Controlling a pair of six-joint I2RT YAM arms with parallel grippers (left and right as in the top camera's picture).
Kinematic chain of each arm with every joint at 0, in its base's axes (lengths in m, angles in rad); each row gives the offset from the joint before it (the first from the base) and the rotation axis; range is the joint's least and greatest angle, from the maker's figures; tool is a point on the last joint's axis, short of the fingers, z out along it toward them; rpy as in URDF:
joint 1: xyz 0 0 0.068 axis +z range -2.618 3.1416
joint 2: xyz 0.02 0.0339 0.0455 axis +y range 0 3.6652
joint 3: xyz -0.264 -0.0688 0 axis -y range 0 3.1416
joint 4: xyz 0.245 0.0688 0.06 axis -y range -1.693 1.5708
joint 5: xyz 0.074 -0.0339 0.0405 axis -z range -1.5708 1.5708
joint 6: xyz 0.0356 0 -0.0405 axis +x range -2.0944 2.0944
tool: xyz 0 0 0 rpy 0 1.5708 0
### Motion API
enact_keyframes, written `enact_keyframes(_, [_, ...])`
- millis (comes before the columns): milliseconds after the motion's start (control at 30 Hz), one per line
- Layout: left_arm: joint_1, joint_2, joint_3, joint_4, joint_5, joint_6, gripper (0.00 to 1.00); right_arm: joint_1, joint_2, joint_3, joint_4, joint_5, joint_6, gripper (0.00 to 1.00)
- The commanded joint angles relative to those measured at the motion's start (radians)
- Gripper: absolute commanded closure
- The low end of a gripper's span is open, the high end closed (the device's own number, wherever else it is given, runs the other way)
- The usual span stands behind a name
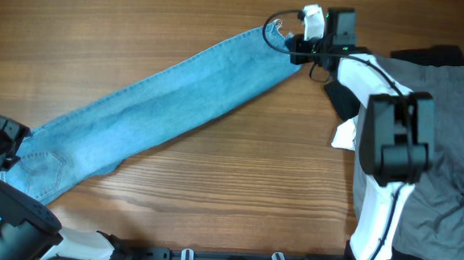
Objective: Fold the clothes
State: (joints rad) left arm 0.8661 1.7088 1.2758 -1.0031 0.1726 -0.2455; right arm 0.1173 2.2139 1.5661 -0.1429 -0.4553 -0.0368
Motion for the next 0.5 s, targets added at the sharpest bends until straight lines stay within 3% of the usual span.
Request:
enact_keyframes(0, [0.001,-0.013,0.011,0.004,-0.036,0.006,0.43,0.01,-0.247,0.017,-0.076,-0.063,0.066,0.96])
enact_keyframes(167, [0.001,-0.013,0.011,0.019,-0.035,0.006,0.43,0.084,-0.465,0.017,-0.235,-0.116,0.209,0.96])
enact_keyframes(233, [0.001,-0.013,0.011,0.023,-0.036,0.006,0.43,0.186,-0.497,0.017,-0.156,-0.085,0.28,0.96])
enact_keyframes(300, [0.001,-0.013,0.011,0.023,-0.036,0.006,0.43,0.274,-0.449,0.017,-0.093,0.12,0.26,0.95])
enact_keyframes(400, [0.001,-0.013,0.011,0.023,-0.036,0.006,0.43,0.272,-0.327,0.016,0.054,0.388,0.22,0.95])
enact_keyframes(467, [0.001,-0.013,0.011,0.024,-0.036,0.006,0.43,0.212,-0.217,0.016,0.203,0.432,0.221,0.95])
